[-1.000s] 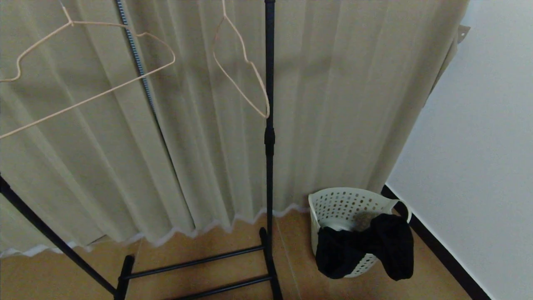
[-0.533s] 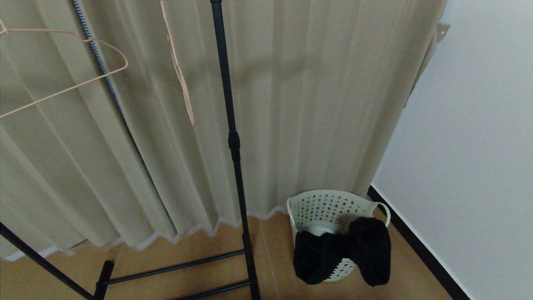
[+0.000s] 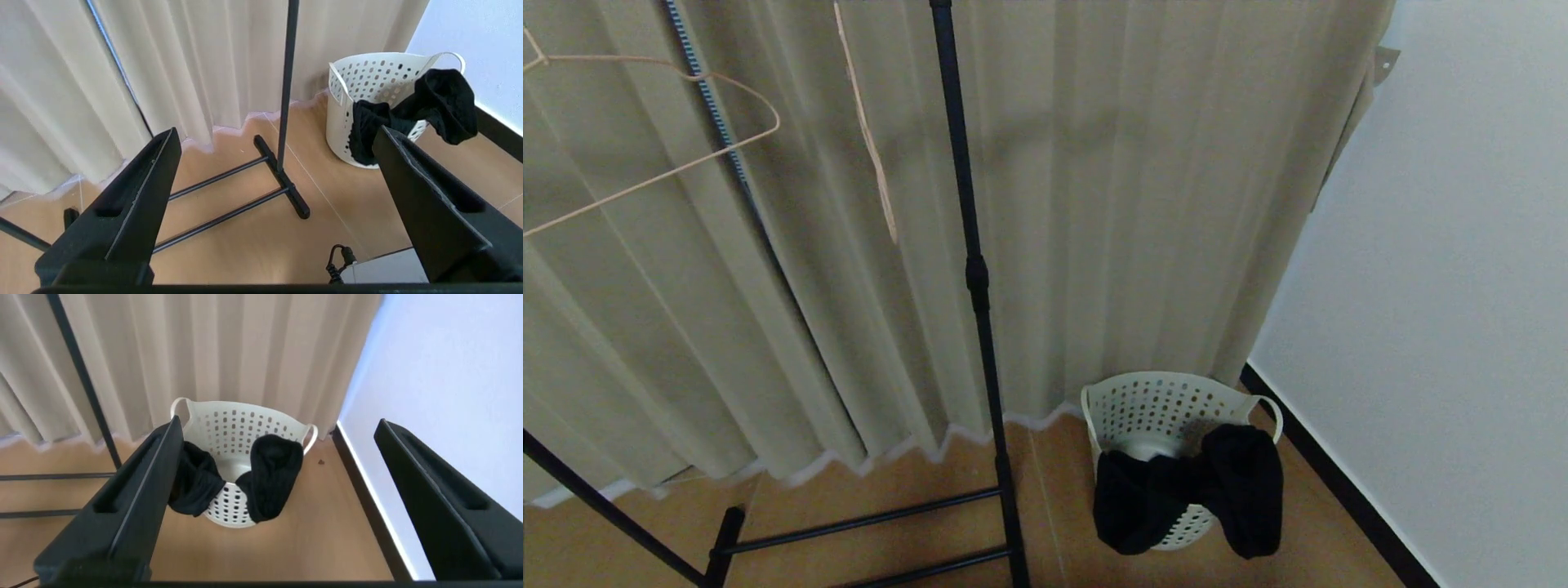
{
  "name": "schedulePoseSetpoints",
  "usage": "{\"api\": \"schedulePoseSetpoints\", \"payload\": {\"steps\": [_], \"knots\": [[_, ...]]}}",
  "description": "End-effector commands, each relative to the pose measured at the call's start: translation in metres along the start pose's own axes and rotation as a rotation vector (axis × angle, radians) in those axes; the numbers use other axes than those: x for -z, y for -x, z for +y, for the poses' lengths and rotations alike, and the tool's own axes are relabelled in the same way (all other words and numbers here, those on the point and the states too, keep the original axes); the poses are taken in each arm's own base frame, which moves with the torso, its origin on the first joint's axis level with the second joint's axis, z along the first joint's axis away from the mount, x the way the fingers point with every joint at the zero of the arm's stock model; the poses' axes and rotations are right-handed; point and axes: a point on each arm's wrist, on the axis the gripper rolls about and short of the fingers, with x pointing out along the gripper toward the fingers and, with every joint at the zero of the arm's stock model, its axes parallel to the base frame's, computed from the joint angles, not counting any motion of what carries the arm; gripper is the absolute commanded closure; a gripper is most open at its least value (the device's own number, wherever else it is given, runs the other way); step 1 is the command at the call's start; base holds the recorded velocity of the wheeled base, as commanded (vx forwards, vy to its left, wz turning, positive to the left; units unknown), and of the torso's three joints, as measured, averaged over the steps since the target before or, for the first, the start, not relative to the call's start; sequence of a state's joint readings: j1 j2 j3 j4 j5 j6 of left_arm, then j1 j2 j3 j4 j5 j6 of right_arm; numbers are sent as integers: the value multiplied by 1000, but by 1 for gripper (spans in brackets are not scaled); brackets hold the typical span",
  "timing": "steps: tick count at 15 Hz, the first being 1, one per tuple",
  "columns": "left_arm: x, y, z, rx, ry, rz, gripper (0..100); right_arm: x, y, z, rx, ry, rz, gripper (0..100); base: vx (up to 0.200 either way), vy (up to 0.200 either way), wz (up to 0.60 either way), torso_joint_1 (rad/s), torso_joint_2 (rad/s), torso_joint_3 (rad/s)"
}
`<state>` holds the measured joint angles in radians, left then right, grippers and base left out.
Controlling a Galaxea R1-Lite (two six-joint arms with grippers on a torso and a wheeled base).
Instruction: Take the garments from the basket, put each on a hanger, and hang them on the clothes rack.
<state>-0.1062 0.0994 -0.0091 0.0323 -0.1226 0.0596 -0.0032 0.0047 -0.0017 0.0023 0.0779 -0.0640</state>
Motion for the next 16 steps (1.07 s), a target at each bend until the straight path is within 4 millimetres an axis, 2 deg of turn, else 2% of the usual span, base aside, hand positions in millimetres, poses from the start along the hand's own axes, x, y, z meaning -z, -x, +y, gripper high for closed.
{"api": "schedulePoseSetpoints", "payload": {"steps": [1,6,16], "knots": [[0,0,0,0,0,0,0,0,0,0,-1,0,2,0,0,0,0,0,0,0],[0,0,0,11,1,4,0,1,0,0,-1,-1,2,0,0,0,0,0,0,-24],[0,0,0,4,1,-2,0,0,0,0,0,-1,-1,0,0,0,0,5,2,-188]]}}
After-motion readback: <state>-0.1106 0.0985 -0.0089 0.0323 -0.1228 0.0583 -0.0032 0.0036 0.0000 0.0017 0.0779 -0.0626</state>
